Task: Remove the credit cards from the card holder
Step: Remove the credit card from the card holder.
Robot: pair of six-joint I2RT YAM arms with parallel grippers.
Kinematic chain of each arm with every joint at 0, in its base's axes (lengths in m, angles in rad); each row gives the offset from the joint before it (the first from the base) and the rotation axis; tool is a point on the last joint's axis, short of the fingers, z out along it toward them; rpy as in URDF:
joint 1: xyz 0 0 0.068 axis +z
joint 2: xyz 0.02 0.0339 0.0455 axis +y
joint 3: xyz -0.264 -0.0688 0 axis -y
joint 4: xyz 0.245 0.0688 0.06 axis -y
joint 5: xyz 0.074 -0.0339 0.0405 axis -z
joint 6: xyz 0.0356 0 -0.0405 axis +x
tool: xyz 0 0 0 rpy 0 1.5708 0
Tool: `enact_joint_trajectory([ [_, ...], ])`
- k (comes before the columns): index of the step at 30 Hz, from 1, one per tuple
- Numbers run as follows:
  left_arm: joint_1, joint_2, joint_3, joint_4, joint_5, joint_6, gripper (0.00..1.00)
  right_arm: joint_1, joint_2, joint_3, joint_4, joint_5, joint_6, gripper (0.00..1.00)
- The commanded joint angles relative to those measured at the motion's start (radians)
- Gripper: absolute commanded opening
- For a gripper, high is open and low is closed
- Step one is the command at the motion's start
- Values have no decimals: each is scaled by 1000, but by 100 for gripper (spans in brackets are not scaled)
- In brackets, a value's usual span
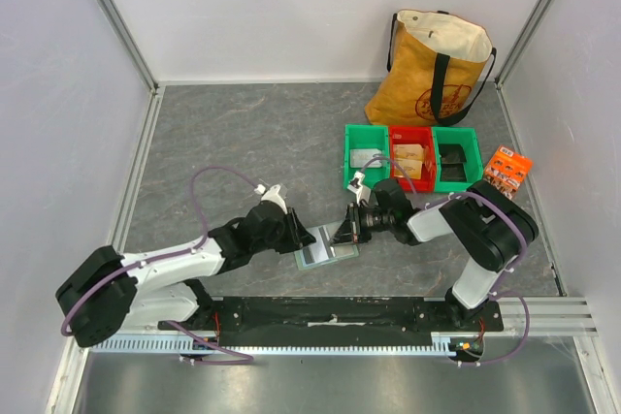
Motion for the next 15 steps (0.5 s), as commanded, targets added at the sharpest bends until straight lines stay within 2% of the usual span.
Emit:
enact_joint_trajectory([
  [1,-4,76,36,62,46,41,27,9,17,-3,45,10,12,0],
  [9,-7,163,-10,100,34,23,12,9,9,-8,38,13,7,1],
  [11,-6,169,-22,93,26,16,8,9,6,-8,35,13,8,4],
  [12,-6,171,-26,82,18,10,3,8,6,-8,37,13,10,6],
  [15,-6,180,-36,51,17,4,2,8,3,-8,43,16,21,13],
])
